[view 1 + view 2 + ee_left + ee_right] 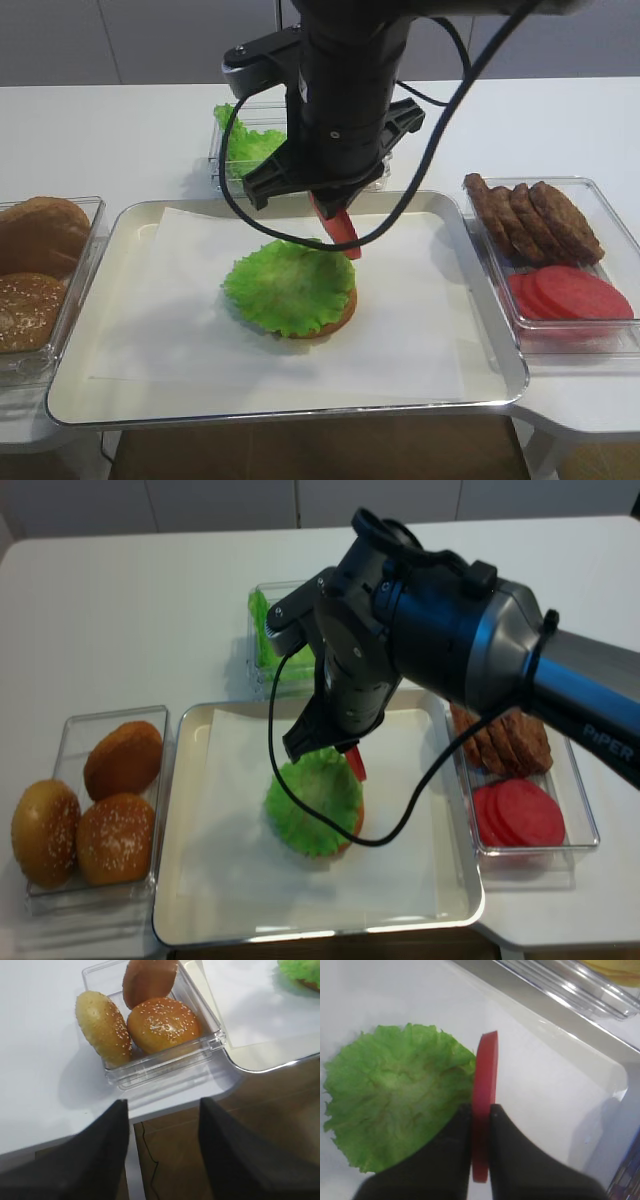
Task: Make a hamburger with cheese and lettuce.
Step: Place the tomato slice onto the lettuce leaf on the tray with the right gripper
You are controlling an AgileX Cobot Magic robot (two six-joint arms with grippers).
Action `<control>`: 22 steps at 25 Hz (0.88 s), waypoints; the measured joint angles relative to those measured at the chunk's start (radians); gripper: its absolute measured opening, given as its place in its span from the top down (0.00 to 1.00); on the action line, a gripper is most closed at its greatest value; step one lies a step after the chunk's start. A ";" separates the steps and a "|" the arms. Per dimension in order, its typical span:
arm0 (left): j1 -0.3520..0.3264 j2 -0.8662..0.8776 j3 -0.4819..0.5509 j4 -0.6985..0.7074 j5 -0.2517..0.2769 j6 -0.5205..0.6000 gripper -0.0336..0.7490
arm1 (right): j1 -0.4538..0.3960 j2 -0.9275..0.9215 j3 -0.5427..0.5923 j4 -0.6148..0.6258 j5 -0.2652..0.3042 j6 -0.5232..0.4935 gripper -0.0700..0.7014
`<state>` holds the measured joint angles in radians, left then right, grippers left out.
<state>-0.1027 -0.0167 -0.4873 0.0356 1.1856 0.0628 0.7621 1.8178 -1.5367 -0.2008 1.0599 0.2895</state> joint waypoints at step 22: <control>0.000 0.000 0.000 0.000 0.000 0.000 0.52 | 0.000 0.035 -0.008 -0.017 0.029 0.000 0.81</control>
<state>-0.1027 -0.0167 -0.4873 0.0356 1.1856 0.0628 0.7621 1.8527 -1.5450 -0.2176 1.0886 0.2895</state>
